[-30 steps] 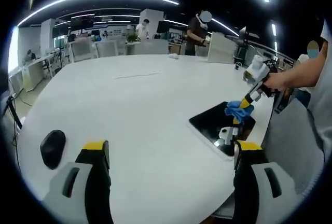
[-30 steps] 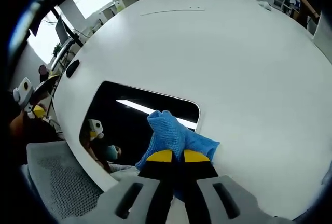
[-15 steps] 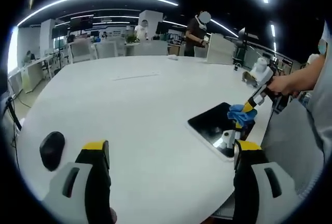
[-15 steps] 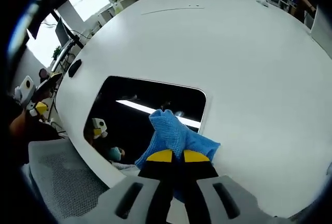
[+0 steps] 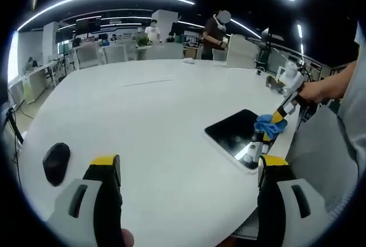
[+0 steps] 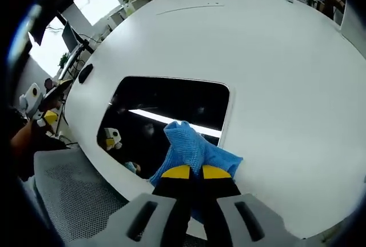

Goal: Wipe the mirror surface with the cleaning cloth until all visible marks leave the cleaned area.

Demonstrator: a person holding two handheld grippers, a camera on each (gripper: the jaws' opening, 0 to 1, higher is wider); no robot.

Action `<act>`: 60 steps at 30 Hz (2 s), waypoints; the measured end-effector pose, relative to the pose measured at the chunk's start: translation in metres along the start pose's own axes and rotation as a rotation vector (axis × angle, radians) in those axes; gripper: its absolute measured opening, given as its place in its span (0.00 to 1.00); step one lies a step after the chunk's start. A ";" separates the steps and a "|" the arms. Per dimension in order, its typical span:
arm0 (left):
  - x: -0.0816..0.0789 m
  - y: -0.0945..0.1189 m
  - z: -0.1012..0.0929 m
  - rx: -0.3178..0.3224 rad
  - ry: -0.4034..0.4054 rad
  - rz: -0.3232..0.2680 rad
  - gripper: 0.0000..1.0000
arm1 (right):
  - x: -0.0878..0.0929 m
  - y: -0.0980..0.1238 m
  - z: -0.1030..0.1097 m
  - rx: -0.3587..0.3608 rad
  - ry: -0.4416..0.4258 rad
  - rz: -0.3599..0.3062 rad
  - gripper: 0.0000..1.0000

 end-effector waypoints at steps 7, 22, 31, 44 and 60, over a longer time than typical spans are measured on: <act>0.001 0.000 0.000 0.003 -0.003 0.004 0.99 | 0.004 0.001 0.000 -0.003 -0.014 0.004 0.00; 0.003 -0.001 0.000 0.000 0.001 0.011 0.99 | 0.011 0.003 0.002 -0.010 -0.034 0.015 0.00; 0.003 -0.001 0.000 -0.001 0.008 0.011 0.99 | 0.010 0.003 0.002 -0.007 -0.040 0.013 0.00; -0.001 -0.005 -0.004 0.008 0.003 0.014 0.99 | 0.008 0.000 0.011 -0.011 -0.063 0.012 0.00; 0.001 -0.010 0.000 0.035 0.000 0.018 0.99 | 0.001 -0.010 0.034 -0.027 -0.034 0.009 0.00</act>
Point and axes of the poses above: the point that each gripper's makers call its tool centre point, and the gripper's own axes: y roughly backward along the fingers, z roughly to its left, x roughly out of its underside, the point moved 8 cm from there along y, roughly backward along the fingers, and after that the axes turned 3 degrees about -y, right-handed, at the moved point
